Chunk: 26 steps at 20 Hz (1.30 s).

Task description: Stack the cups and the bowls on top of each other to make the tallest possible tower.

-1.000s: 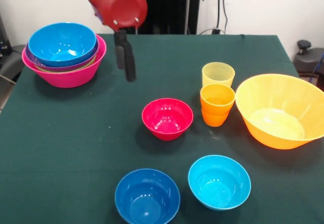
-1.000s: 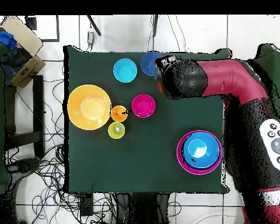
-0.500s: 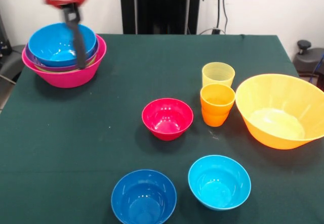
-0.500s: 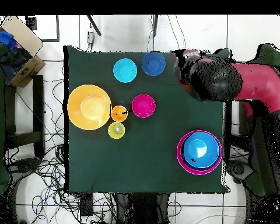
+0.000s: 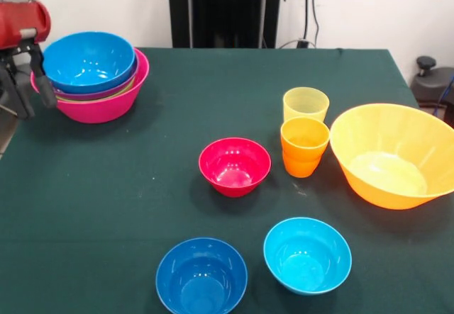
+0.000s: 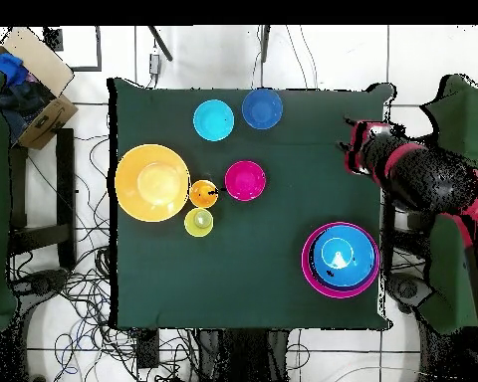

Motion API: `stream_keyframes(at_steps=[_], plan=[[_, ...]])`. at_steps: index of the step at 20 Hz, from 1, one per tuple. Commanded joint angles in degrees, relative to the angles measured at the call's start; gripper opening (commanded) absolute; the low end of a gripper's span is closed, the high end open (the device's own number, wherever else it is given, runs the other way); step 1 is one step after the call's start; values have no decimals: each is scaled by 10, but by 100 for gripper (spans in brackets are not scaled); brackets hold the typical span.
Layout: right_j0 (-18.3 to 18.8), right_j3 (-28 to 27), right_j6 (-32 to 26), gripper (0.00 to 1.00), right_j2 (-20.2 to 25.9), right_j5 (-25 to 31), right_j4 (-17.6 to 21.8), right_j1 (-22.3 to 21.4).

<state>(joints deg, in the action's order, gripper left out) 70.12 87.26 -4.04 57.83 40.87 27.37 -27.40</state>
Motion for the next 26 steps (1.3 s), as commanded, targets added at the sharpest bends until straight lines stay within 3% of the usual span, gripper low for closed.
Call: stream_keyframes(at_steps=[1,5,7,13,17,20,22,24,26], plan=[[26,85,-26,100,18,117,-64,103],[44,91,24,100,13,216,-149,131],[57,101,27,100,15,229,-169,144],[105,152,3,100,44,221,-174,154],[90,137,18,100,59,226,-175,145],[86,137,6,100,62,217,-153,140],[53,121,-23,100,47,217,-96,109],[15,111,-38,100,29,213,-24,47],[-32,77,-39,100,-12,236,37,13]])
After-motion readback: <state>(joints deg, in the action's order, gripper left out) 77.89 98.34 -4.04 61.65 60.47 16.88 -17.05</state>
